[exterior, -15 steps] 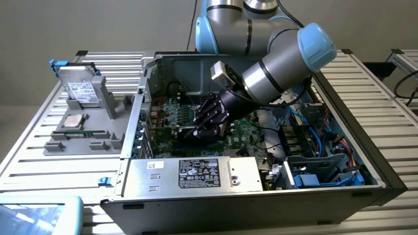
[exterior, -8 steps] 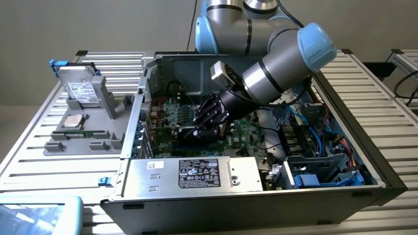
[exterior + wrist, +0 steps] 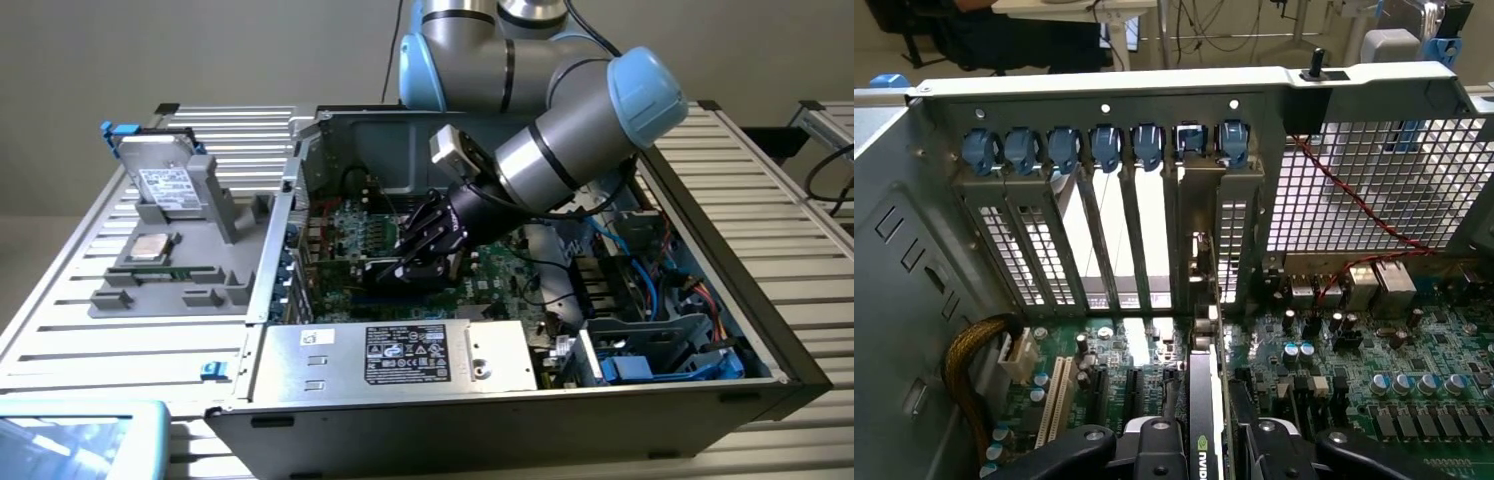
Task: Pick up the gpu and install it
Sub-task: 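Insert the gpu into the slot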
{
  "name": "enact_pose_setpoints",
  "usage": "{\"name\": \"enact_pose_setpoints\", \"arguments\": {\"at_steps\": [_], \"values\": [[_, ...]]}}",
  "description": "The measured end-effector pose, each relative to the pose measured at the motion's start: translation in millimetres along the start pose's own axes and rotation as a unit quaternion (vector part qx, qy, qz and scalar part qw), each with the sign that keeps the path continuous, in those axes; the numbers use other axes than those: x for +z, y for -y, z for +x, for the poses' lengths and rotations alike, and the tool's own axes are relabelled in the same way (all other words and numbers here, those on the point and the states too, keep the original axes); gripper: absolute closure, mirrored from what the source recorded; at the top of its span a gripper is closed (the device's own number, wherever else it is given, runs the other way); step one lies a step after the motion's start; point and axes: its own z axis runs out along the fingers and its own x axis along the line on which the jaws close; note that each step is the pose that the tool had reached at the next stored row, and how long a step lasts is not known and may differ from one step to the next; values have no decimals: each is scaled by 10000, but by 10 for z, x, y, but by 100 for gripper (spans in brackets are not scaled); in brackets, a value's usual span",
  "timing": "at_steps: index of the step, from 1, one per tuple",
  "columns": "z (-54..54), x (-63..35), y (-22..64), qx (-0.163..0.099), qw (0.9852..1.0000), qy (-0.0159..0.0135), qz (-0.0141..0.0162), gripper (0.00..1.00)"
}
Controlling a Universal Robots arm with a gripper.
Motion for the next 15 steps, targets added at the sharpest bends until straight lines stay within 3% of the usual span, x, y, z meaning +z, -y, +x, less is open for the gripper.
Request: {"name": "enact_pose_setpoints", "arguments": {"at_steps": [15], "values": [[0,-6,-9,1,10000,-2,0,72]]}}
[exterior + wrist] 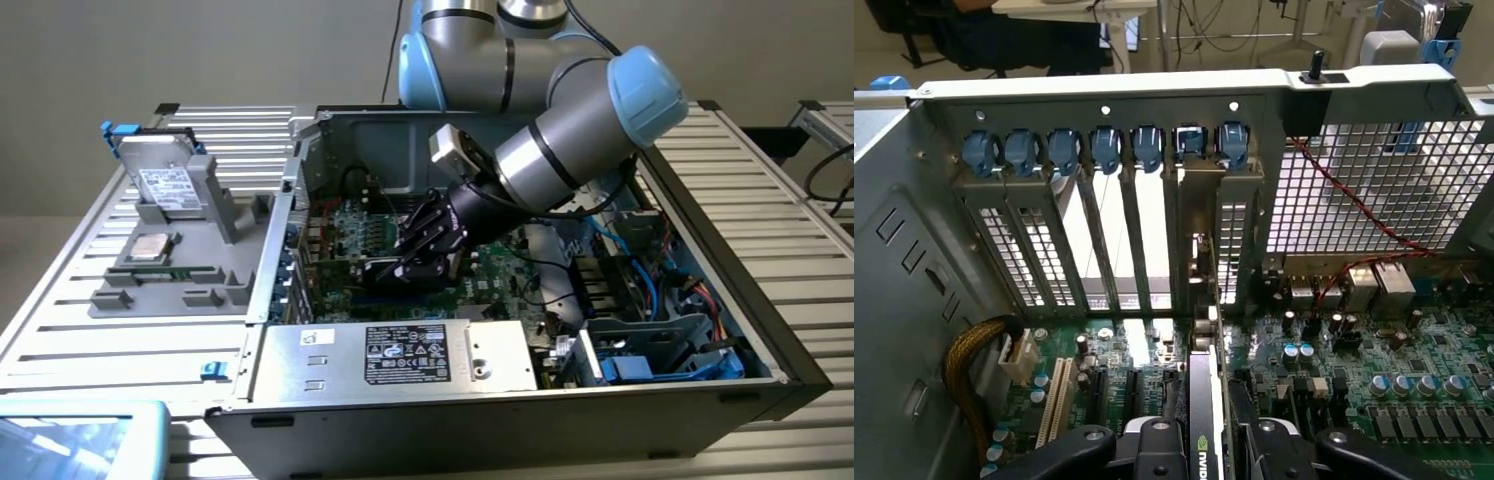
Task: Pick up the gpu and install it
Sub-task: 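Insert the gpu into the slot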
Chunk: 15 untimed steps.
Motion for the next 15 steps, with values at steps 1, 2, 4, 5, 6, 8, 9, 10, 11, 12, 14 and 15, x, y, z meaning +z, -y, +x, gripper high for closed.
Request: {"name": "enact_pose_setpoints", "arguments": {"at_steps": [1,2,4,5,6,8,9,10,11,12,14,15], "values": [[0,1,1,0,10000,0,0,72],[0,2,2,-1,10000,1,0,72],[-1,5,3,0,10000,1,0,72],[0,5,2,0,10000,1,0,72],[0,5,3,0,10000,1,0,72],[0,5,3,0,10000,1,0,72],[-1,5,3,-1,10000,2,0,72],[-1,6,3,-1,10000,2,0,72],[-1,5,3,-1,10000,2,0,72],[-1,5,3,-1,10000,2,0,72],[-1,5,3,-1,10000,2,0,72],[-1,5,3,-1,10000,2,0,72]]}}
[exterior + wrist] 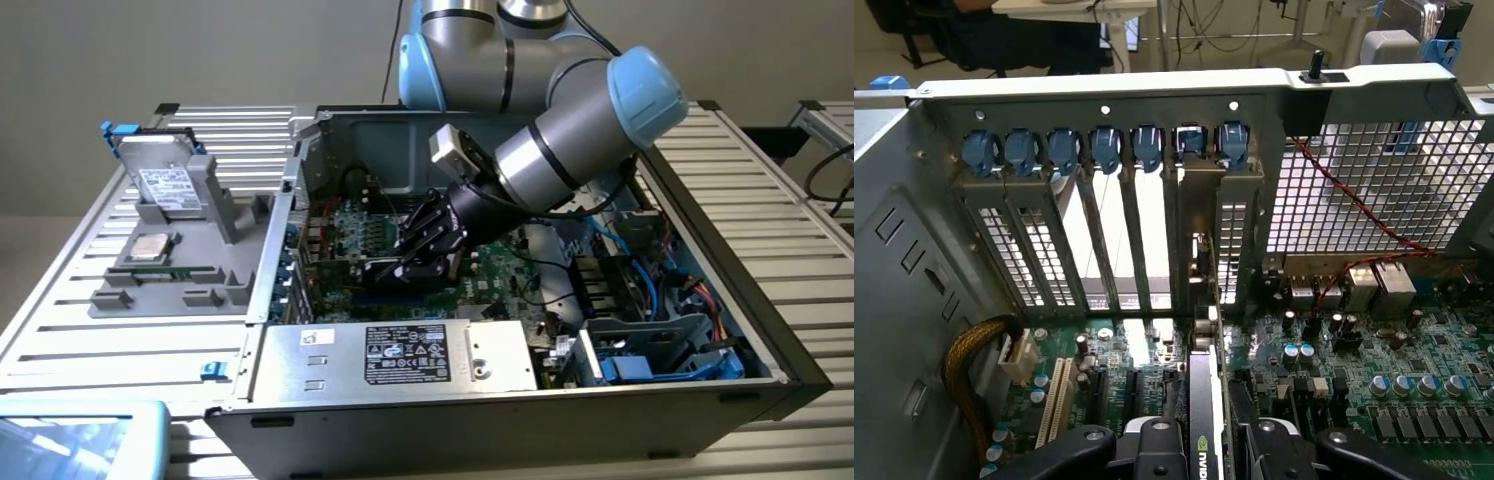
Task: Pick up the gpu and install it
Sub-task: 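Insert the gpu into the slot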
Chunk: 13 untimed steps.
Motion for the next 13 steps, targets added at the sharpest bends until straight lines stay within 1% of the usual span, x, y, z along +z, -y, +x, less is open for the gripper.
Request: {"name": "enact_pose_setpoints", "arguments": {"at_steps": [1,4,7,9,13], "values": [[0,0,0,-1,10000,0,-2,72],[0,1,1,-5,10000,-3,-20,72],[1,0,0,-17,10000,-17,-21,72],[5,1,1,-30,10000,-29,-20,72],[7,0,0,-68,10000,-69,-17,72]]}}
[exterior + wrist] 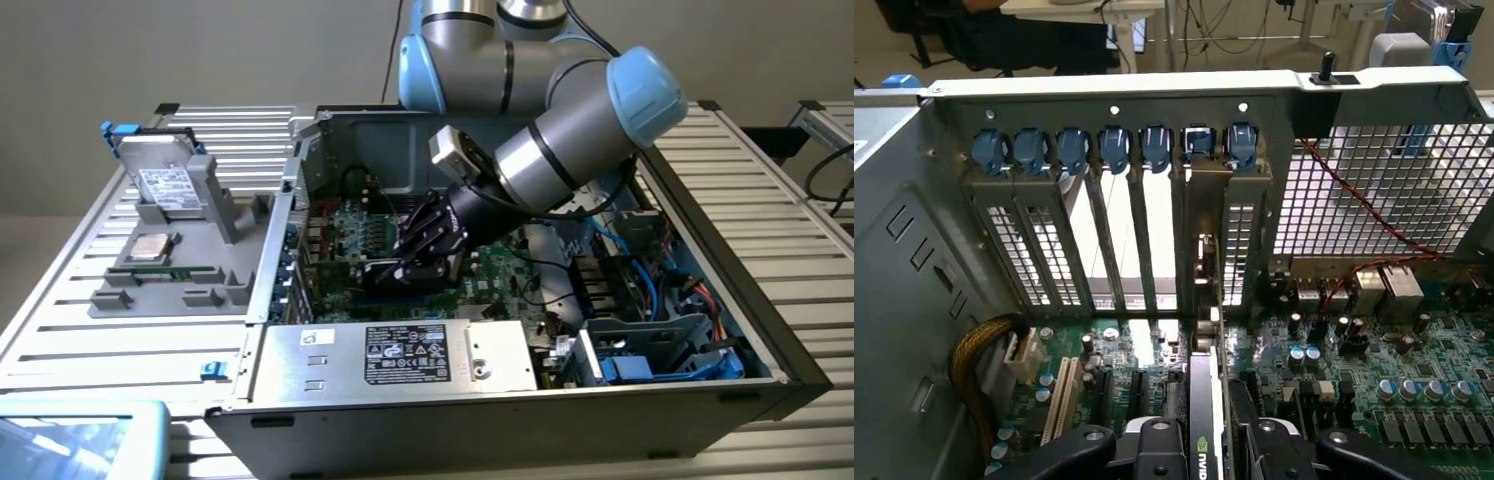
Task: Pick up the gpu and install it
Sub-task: 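Insert the gpu into the slot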
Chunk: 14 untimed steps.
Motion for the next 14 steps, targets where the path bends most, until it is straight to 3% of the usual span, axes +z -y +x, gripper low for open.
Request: {"name": "enact_pose_setpoints", "arguments": {"at_steps": [8,14], "values": [[5,-2,-1,-50,10000,-51,3,72],[3,0,-1,-56,10000,-50,3,72]]}}
